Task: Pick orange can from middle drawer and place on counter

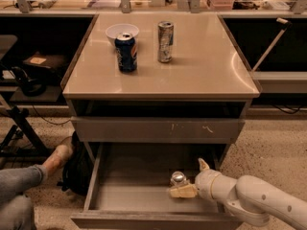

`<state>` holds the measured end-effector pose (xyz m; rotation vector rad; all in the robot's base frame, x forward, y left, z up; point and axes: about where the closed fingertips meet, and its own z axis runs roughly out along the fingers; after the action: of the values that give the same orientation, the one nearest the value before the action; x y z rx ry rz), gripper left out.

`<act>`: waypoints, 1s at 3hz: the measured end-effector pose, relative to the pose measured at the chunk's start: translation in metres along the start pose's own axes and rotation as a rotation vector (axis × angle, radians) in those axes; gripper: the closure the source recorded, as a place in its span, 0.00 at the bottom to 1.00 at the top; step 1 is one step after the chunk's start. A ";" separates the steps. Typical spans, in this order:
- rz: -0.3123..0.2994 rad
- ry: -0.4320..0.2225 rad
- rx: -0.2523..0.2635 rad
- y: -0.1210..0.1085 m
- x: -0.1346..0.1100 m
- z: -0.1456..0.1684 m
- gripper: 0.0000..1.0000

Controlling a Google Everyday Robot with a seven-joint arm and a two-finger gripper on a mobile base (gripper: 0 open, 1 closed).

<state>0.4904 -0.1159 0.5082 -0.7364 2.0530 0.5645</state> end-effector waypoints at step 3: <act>0.169 -0.070 -0.242 -0.015 0.045 0.058 0.00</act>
Offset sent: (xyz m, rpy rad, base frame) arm 0.0399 0.0146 -0.1317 0.4096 0.2442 0.1462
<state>0.5134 -0.1034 0.4382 -0.6747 2.0147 0.9342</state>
